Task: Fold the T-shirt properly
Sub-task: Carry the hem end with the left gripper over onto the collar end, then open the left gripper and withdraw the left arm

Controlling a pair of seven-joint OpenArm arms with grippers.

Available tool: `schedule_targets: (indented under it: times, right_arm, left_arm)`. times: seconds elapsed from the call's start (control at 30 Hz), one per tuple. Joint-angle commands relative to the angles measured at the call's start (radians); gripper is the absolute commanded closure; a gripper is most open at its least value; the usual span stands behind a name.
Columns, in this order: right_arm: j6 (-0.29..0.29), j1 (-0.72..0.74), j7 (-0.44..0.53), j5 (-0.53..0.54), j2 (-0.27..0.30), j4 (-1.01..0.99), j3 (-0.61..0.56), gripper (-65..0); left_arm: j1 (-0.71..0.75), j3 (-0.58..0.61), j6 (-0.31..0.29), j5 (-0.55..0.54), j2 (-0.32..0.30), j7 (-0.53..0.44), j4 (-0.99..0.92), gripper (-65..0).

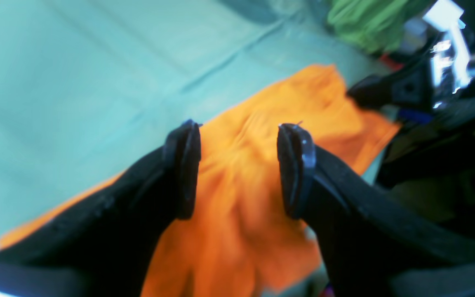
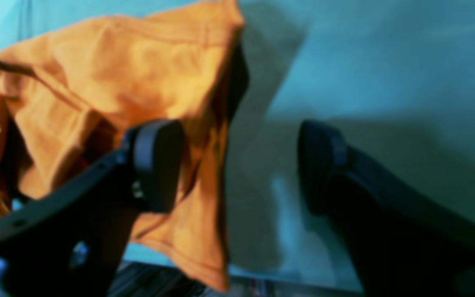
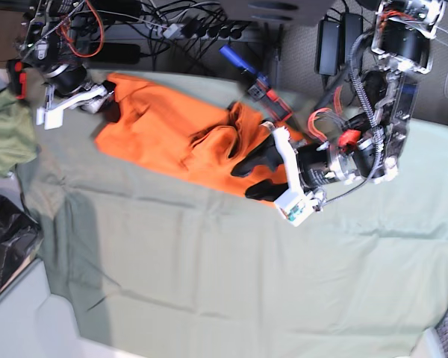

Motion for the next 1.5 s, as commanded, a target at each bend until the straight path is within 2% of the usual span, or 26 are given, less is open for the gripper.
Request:
schedule_targets:
  times: [0.0, 0.13, 0.33, 0.57, 0.77, 0.8, 0.93, 1.07, 1.13, 1.27, 1.47]
  right_arm:
    - [0.09, 0.003, 0.014, 0.024, 0.01, 0.016, 0.005, -43.5]
    - [0.09, 0.012, 0.016, 0.027, 0.001, 0.015, -0.011, -43.4]
    - [0.091, 0.072, 0.016, 0.004, -0.021, 0.014, -0.047, -43.4]
    - [0.09, 0.084, 0.024, -0.027, -0.022, 0.012, -0.143, -43.2]
    - [0.09, 0.082, 0.036, -0.05, -0.022, 0.012, -0.148, -42.4]
    - [0.09, 0.082, 0.036, -0.05, -0.022, 0.012, -0.148, -38.9]
    - [0.09, 0.082, 0.047, -0.05, -0.022, 0.012, -0.148, -18.4]
    - [0.09, 0.082, 0.072, -0.068, -0.022, 0.012, -0.148, -8.7]
    - [0.09, 0.082, 0.073, -0.067, -0.022, 0.012, -0.148, -1.6]
    - [0.09, 0.082, 0.073, -0.091, -0.022, 0.012, -0.148, 0.0]
    - [0.09, 0.082, 0.073, -0.108, -0.022, 0.012, -0.148, 0.0]
  left_arm:
    - [-0.005, -0.001, -0.013, -0.02, -0.013, -0.021, 0.018, -32.8]
    - [0.034, -0.001, -0.013, -0.021, -0.054, -0.021, 0.018, -32.8]
    - [0.107, -0.001, -0.013, -0.031, -0.06, -0.037, 0.018, -32.8]
    - [0.136, 0.001, -0.013, -0.027, -0.018, -0.052, 0.018, -32.8]
    - [0.14, 0.001, -0.013, -0.026, 0.038, -0.056, 0.018, -32.8]
    - [0.14, 0.001, -0.013, -0.024, 0.05, -0.058, 0.018, -32.8]
    - [0.14, 0.001, -0.013, -0.009, 0.097, -0.064, 0.017, -32.8]
    - [0.139, 0.011, -0.013, 0.007, 0.121, -0.094, -0.02, -32.8]
    - [0.138, 0.03, -0.013, 0.016, 0.121, -0.123, -0.052, -32.9]
    - [0.138, 0.056, -0.013, 0.091, 0.137, -0.18, -0.096, -32.9]
    - [0.138, 0.056, -0.013, 0.093, 0.192, -0.19, -0.113, -32.9]
